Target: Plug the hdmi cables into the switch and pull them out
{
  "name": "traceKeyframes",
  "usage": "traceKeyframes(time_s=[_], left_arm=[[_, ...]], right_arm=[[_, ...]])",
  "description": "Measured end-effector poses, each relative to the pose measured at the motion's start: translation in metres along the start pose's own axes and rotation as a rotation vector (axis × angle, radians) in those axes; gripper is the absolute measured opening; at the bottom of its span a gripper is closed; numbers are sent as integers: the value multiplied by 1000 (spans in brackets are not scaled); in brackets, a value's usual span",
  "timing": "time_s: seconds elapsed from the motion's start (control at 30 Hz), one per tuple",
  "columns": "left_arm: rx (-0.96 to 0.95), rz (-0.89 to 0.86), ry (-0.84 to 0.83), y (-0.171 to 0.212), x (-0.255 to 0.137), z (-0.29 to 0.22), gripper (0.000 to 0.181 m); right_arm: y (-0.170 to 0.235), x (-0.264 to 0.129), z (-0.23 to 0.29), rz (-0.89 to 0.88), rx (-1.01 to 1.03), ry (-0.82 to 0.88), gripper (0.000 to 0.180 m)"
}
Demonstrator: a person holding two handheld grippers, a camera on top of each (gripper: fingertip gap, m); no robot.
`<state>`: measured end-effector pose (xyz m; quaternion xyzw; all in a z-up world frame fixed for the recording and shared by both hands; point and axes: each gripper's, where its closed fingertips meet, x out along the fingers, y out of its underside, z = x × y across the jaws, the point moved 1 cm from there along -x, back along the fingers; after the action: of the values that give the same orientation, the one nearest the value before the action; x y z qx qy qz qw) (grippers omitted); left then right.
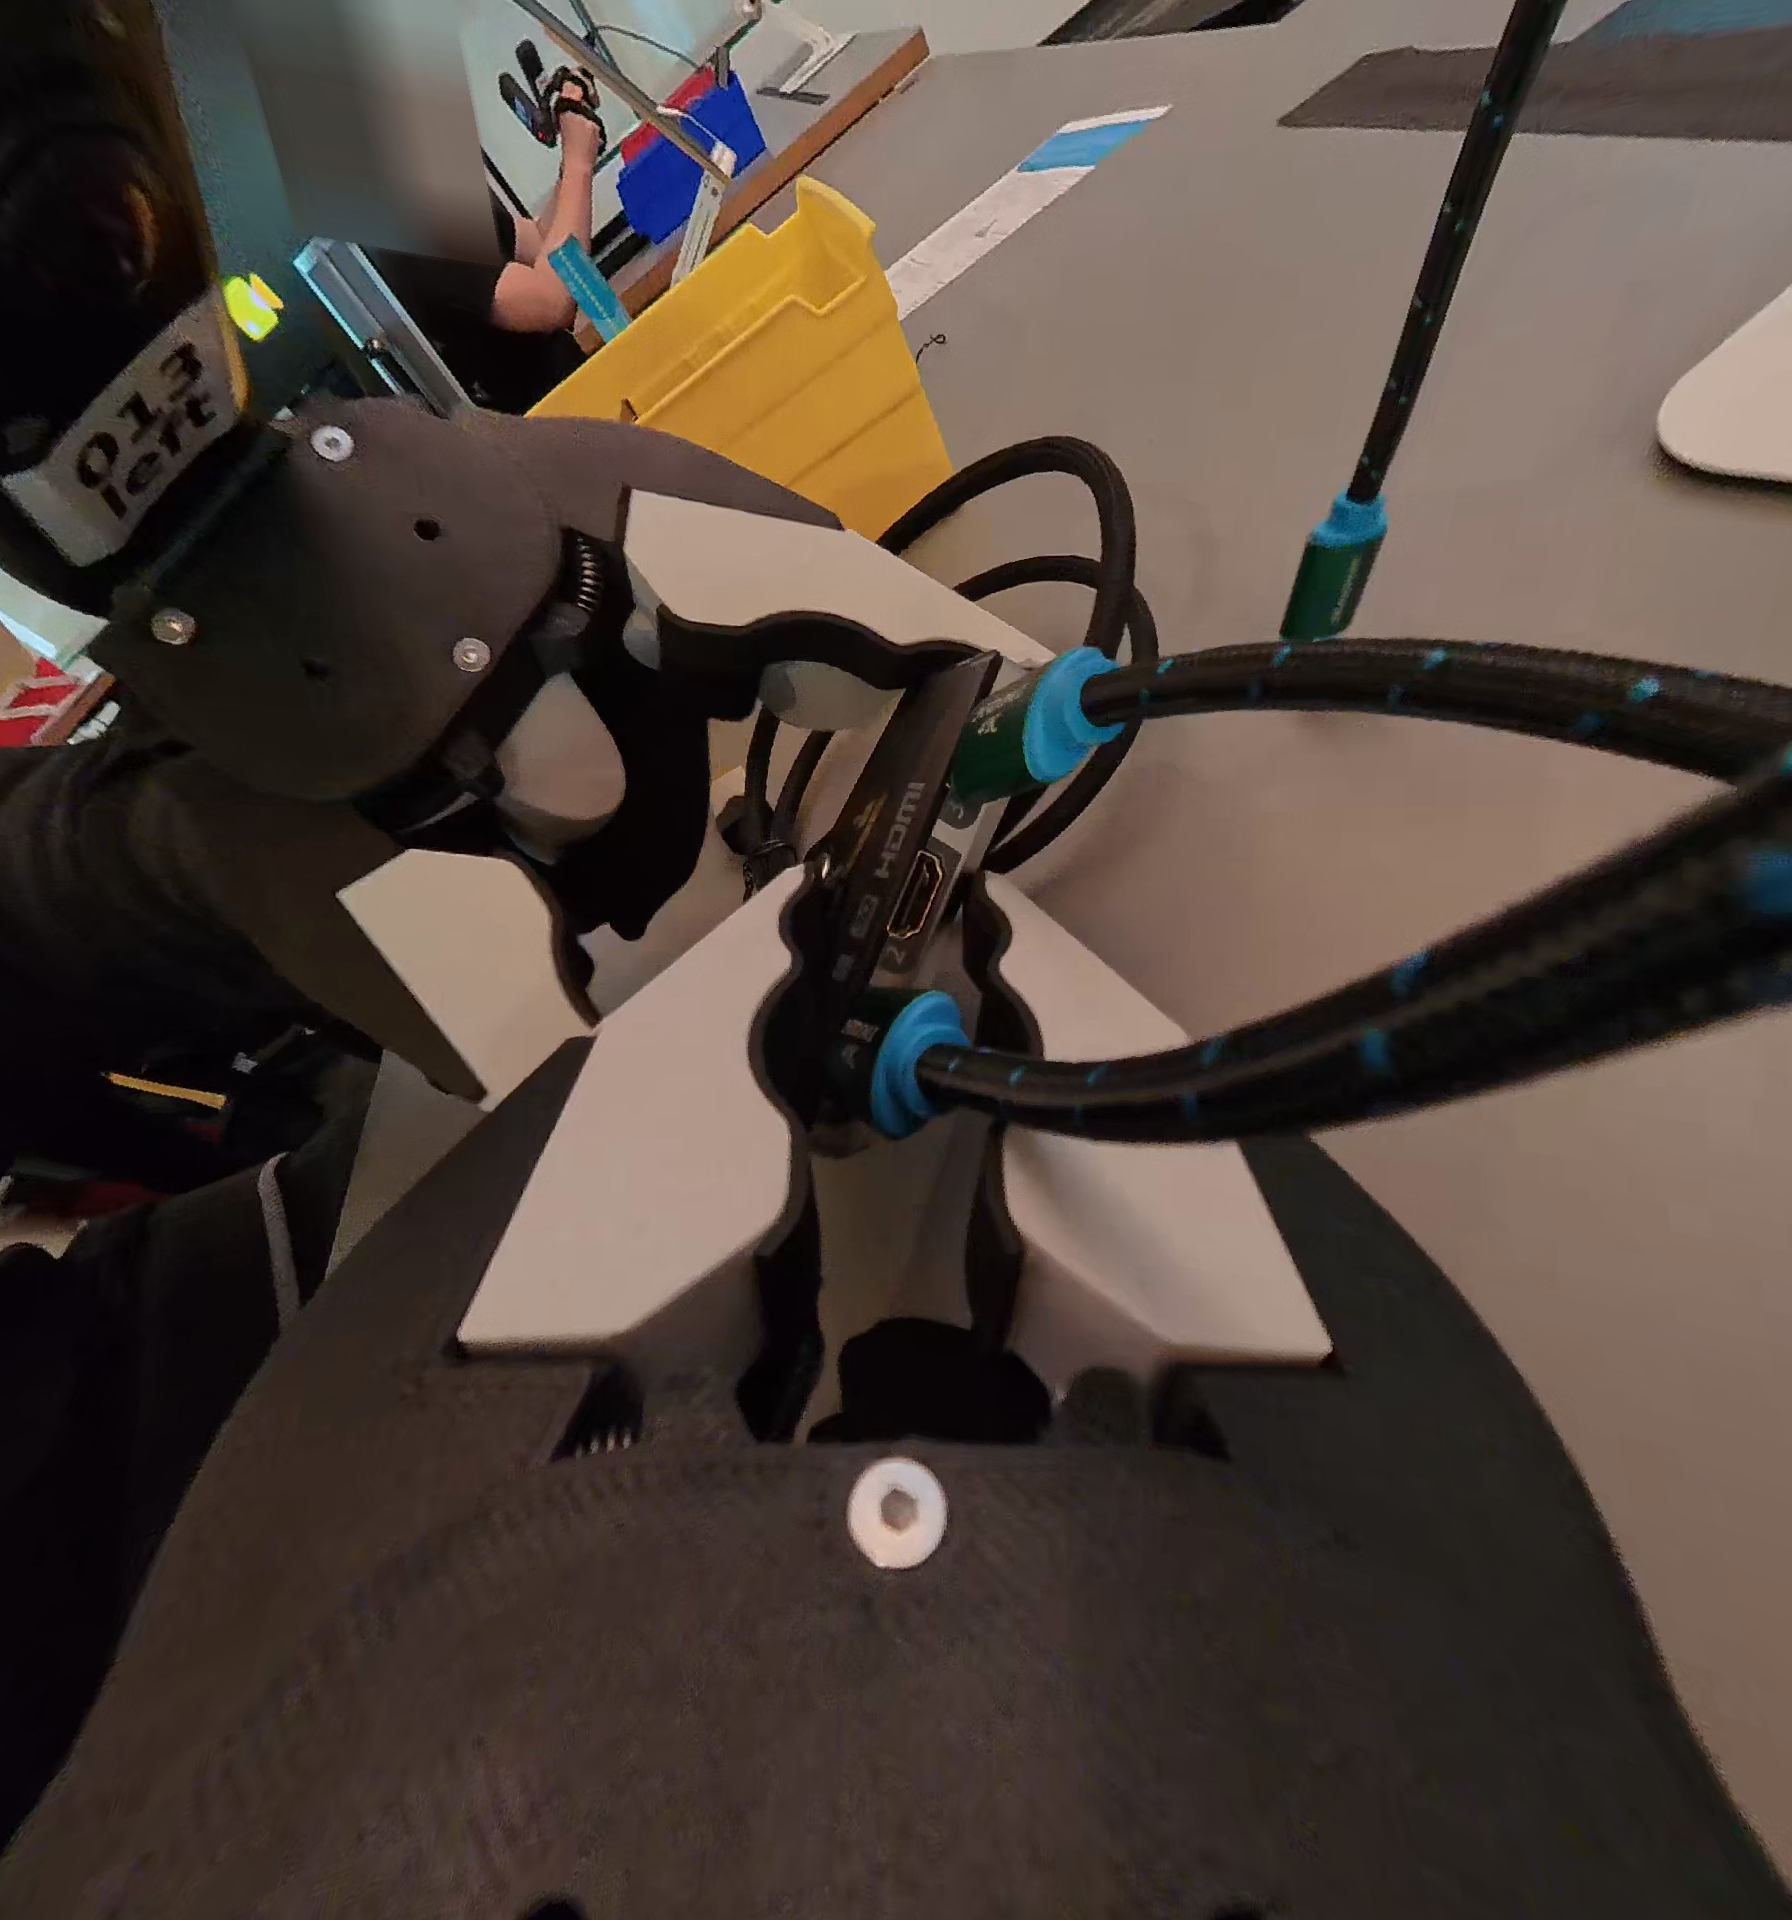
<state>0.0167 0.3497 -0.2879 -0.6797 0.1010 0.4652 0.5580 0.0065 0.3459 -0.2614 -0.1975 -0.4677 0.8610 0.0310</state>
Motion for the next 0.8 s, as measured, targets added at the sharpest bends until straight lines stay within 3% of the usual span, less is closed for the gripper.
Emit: traceKeyframes(time_s=[0.23,0.4,0.8], left_arm=[[60,-125,-128,-18,-59,-3,129],[139,-130,-176,6,-89,-25,119],[135,-114,-9,62,-59,-97,113]], right_arm=[[-12,-14,4,-35,-76,13,23],[-27,-25,9,-81,-115,31,22],[-96,-58,70,-80,-327,123,20]])
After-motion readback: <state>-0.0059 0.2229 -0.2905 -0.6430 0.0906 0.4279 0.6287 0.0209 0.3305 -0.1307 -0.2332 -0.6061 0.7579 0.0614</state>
